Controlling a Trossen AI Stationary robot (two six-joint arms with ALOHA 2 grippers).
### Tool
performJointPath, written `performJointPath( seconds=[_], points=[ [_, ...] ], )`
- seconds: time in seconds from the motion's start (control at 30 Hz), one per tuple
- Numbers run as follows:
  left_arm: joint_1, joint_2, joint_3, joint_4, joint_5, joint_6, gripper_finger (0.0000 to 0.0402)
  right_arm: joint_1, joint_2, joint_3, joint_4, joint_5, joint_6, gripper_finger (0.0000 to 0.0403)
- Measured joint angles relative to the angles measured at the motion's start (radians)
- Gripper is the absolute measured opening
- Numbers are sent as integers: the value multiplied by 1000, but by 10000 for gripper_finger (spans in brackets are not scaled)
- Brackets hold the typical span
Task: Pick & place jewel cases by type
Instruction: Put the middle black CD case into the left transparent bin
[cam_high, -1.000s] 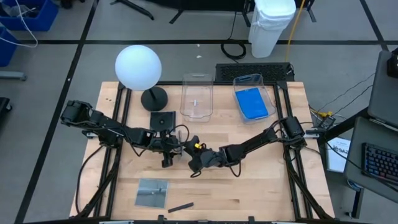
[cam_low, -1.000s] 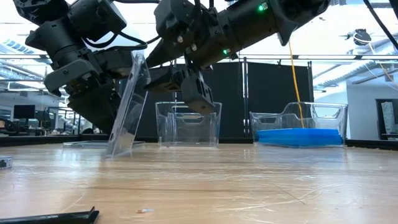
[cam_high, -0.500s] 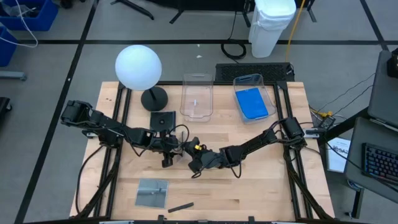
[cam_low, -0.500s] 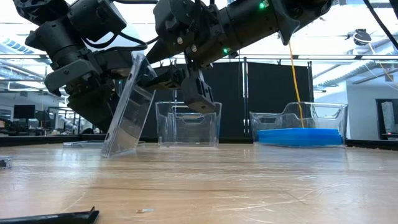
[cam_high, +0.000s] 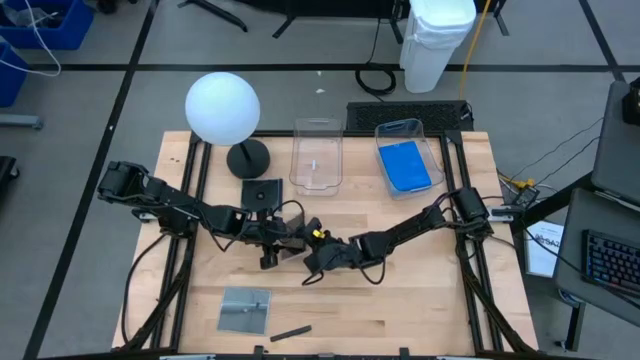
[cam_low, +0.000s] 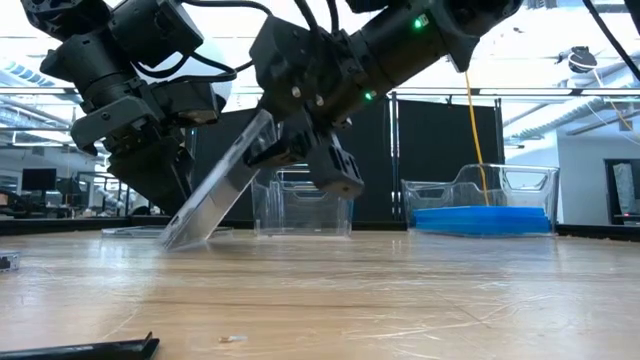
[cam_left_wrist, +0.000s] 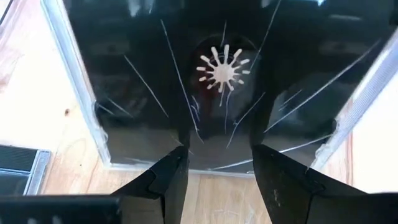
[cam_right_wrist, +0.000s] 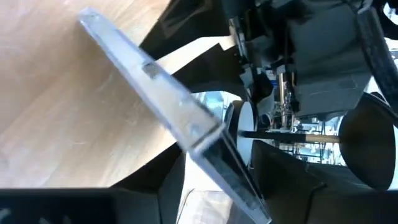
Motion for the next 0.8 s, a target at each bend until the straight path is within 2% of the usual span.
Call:
performJointPath(
  seconds=[0.13, 0.33, 0.6, 0.8],
  points=[
    [0, 0, 0, -1, 0, 0, 184, 11, -2, 0, -25, 7, 2, 135],
    [0, -2, 0, -2, -6, 0, 184, 41, -8, -1, -157, 61, 13, 23],
    [0, -1, -2, 3, -4, 1, 184, 44, -88, 1, -499, 84, 357, 20],
    [0, 1, -2, 9, 6, -13, 184, 49, -198, 1, -756, 89, 623, 19]
  ],
)
